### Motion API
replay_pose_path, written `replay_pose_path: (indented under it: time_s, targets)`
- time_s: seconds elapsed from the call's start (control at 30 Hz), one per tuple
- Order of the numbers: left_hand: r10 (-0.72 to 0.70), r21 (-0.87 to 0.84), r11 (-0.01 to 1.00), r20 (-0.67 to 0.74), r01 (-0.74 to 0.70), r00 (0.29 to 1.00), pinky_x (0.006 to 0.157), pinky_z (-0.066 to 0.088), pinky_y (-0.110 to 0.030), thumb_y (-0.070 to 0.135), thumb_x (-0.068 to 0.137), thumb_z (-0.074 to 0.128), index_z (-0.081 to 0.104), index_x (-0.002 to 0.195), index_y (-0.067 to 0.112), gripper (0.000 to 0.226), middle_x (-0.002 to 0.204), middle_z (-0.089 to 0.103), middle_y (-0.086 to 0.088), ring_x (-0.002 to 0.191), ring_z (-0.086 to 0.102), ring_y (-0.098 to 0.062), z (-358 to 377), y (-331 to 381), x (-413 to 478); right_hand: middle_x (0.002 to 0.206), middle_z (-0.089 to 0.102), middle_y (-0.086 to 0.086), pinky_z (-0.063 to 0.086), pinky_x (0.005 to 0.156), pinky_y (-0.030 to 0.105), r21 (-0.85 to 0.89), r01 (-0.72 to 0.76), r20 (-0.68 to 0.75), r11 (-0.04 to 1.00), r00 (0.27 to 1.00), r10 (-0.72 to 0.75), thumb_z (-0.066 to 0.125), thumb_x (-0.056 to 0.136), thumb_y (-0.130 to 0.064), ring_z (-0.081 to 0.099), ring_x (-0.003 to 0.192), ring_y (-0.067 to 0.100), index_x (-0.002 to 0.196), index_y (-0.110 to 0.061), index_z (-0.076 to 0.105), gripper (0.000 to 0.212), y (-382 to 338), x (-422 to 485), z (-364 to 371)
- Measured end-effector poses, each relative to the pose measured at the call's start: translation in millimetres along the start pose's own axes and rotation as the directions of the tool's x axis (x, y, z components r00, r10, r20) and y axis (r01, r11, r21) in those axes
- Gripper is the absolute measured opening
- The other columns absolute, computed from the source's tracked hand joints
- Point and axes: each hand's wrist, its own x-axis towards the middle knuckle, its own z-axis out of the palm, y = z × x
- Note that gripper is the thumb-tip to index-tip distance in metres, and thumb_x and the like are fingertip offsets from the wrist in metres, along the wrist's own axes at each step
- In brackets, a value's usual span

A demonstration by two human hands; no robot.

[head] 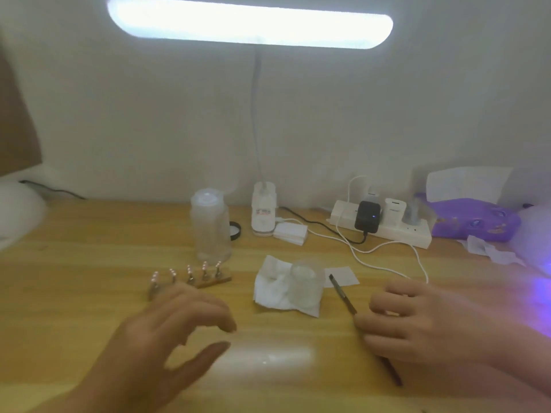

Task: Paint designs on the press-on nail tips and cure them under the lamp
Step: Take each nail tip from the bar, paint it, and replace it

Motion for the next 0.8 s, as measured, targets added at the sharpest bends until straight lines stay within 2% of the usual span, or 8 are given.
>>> replay_pose_path:
  time_s: [0.1,0.2,0.27,0.3,0.4,0.53,0.67,0.8]
  targets:
    - [-0.358,0.049,0.931,-0.075,0.362,0.931,0.076,0.040,-0.012,0.041,0.076,0.070,0.051,0.101,0.031,0.033,0.103,0.060,0.019,0.092,0.049,0.006,-24.6,-48.8,-28.9,0.085,0.063,-0.005,0.046,0.057,0.028,0.029,0.042,-0.023,0.999,0.999,-0.041,0.052,0.097,-0.013,0.049,0.066,0.018,0.078,-0.021,0.046,0.022,-0.8,6.2,-1.2]
    - [-0.697,-0.050,0.715,0.026,0.697,0.717,0.085,0.039,-0.027,0.015,0.070,0.089,0.049,0.094,0.024,0.048,0.106,0.064,0.007,0.106,0.057,-0.020,-24.1,-82.0,-37.8,0.093,0.069,-0.002,0.049,0.058,0.031,0.084,-0.062,-0.090,0.995,0.993,0.069,0.046,0.101,-0.013,0.058,0.069,0.021,0.083,-0.017,0.060,0.023,5.9,6.8,-4.1]
    - [-0.768,-0.125,0.608,0.157,0.784,0.621,0.086,0.041,-0.024,0.010,0.066,0.089,0.050,0.098,0.025,0.053,0.109,0.066,0.012,0.108,0.061,-0.012,-20.3,-96.0,-40.4,0.092,0.071,-0.001,0.049,0.065,0.028,0.183,-0.242,-0.188,0.953,0.943,0.275,0.051,0.101,-0.018,0.059,0.072,0.020,0.077,-0.012,0.069,0.031,11.6,5.5,-2.5]
    - [-0.769,-0.139,0.595,0.189,0.791,0.611,0.085,0.042,-0.021,0.012,0.066,0.089,0.051,0.101,0.025,0.053,0.108,0.068,0.013,0.107,0.062,-0.005,-19.7,-103.6,-42.2,0.091,0.072,-0.002,0.047,0.069,0.024,0.262,-0.329,-0.231,0.907,0.892,0.390,0.055,0.099,-0.021,0.058,0.075,0.017,0.075,-0.011,0.070,0.030,12.9,5.8,-1.1]
    - [-0.751,-0.138,0.620,0.183,0.773,0.635,0.077,0.044,-0.019,0.019,0.065,0.089,0.052,0.100,0.029,0.053,0.093,0.074,0.015,0.093,0.064,0.007,-17.3,-112.2,-39.0,0.097,0.069,-0.012,0.041,0.069,0.014,0.569,-0.493,-0.254,0.658,0.655,0.711,0.065,0.090,-0.022,0.058,0.079,0.005,0.088,-0.023,0.062,0.003,12.8,7.2,1.3]
    - [-0.719,-0.200,0.642,0.175,0.740,0.672,0.070,0.051,-0.020,0.035,0.053,0.087,0.052,0.091,0.040,0.052,0.088,0.075,0.016,0.078,0.068,0.002,-20.7,-110.8,-45.0,0.095,0.064,-0.017,0.045,0.059,0.017,0.834,-0.440,-0.187,0.331,0.339,0.922,0.066,0.087,-0.027,0.059,0.075,0.008,0.091,-0.038,0.057,0.016,14.7,8.0,2.7]
    - [-0.630,-0.341,0.637,0.287,0.691,0.722,0.076,0.055,-0.023,0.048,0.057,0.092,0.058,0.094,0.037,0.051,0.091,0.075,0.001,0.085,0.072,-0.019,-29.0,-94.8,-61.6,0.083,0.062,-0.015,0.048,0.053,0.018,0.923,-0.366,-0.078,0.119,0.124,0.989,0.066,0.084,-0.031,0.058,0.068,0.006,0.090,-0.040,0.059,0.013,20.0,7.5,2.3]
    - [-0.510,-0.367,0.677,0.390,0.637,0.767,0.078,0.055,-0.023,0.051,0.061,0.086,0.058,0.097,0.038,0.048,0.095,0.075,0.003,0.086,0.072,-0.013,-17.1,-56.5,-43.4,0.074,0.063,-0.012,0.046,0.048,0.020,0.980,-0.170,0.107,-0.105,0.003,0.994,0.060,0.091,-0.019,0.059,0.065,0.006,0.093,-0.030,0.057,0.012,23.1,23.4,14.7]
